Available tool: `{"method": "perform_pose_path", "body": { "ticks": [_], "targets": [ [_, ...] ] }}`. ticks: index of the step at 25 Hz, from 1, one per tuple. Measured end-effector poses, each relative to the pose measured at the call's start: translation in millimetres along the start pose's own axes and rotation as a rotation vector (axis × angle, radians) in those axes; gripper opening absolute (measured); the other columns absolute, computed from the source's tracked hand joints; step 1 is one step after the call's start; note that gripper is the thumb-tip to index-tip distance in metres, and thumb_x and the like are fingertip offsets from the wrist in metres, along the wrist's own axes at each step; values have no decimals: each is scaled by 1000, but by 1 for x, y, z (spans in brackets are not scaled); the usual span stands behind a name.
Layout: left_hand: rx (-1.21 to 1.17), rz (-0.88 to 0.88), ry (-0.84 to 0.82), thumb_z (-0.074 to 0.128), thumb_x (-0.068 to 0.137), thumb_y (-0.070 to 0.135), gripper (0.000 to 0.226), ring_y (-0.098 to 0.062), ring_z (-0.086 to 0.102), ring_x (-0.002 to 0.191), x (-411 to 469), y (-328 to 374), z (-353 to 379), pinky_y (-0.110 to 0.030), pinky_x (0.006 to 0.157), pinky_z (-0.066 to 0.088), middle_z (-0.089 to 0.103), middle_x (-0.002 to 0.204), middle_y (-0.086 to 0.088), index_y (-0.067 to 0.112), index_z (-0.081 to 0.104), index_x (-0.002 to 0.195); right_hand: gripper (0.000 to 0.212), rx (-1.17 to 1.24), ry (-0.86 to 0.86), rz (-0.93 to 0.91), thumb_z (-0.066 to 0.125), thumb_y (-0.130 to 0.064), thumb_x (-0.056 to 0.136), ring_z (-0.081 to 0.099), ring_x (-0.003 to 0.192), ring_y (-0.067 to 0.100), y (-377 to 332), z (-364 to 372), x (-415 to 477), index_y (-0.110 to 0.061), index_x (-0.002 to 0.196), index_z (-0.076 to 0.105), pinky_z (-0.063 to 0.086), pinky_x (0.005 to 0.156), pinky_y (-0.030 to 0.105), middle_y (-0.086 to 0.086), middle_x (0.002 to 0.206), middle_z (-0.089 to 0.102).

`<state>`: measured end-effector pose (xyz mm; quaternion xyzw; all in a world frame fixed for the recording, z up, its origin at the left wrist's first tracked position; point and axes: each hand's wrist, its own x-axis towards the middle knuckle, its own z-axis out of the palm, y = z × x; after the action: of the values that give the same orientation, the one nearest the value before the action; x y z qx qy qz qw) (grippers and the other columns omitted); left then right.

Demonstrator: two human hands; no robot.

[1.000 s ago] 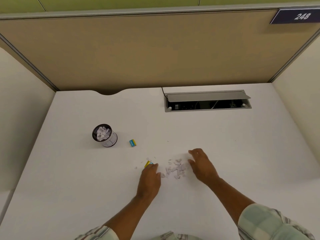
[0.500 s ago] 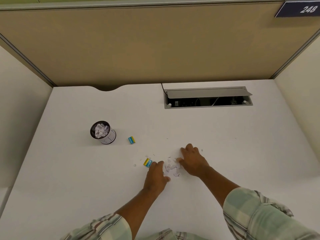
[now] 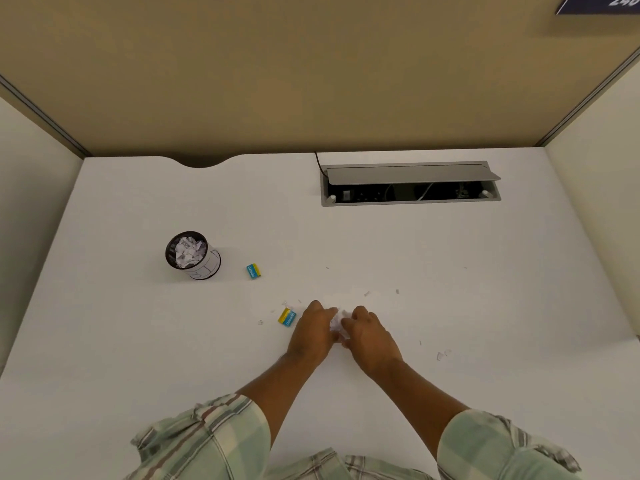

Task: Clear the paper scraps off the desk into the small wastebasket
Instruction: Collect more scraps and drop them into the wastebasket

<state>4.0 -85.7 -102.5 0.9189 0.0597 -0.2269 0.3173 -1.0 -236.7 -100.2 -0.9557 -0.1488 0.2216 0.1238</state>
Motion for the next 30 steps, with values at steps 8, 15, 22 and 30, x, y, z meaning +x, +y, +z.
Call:
{"method": "perform_pose_path", "body": {
  "ticks": [8, 15, 22, 30],
  "targets": [
    [-84, -97, 73, 62, 99, 33, 30, -18, 67, 98, -1, 12, 8, -16, 84, 44, 69, 110, -7, 11, 74, 114, 20, 110, 41, 132, 55, -18, 100, 64, 91, 20, 3, -5, 6, -15, 111, 72, 44, 72, 21, 7, 105, 65],
    [-54, -75, 53, 68, 95, 25, 22, -13, 62, 74, -9, 0, -7, -12, 61, 36, 75, 87, -10, 8, 80, 92, 14, 267, 39, 339, 65, -13, 91, 68, 76, 16, 16, -20, 2, -14, 88, 79, 48, 63, 19, 3, 89, 75],
    [-279, -152, 113, 76, 86, 13, 14, -9, 64, 51, -34, -16, -31, -16, 52, 51, 72, 64, -5, 8, 79, 74, 9, 590, 124, 396, 79, -8, 81, 70, 70, 10, 12, -38, -14, -14, 75, 80, 55, 67, 18, -5, 78, 77],
    [-518, -248, 277, 80, 81, 16, 10, -10, 72, 52, -62, -42, -88, -14, 53, 53, 75, 62, -1, 15, 81, 71, 13, 721, 153, 294, 81, -5, 76, 69, 60, 9, -42, -64, 1, -13, 67, 77, 56, 63, 24, -9, 62, 73]
  ]
}}
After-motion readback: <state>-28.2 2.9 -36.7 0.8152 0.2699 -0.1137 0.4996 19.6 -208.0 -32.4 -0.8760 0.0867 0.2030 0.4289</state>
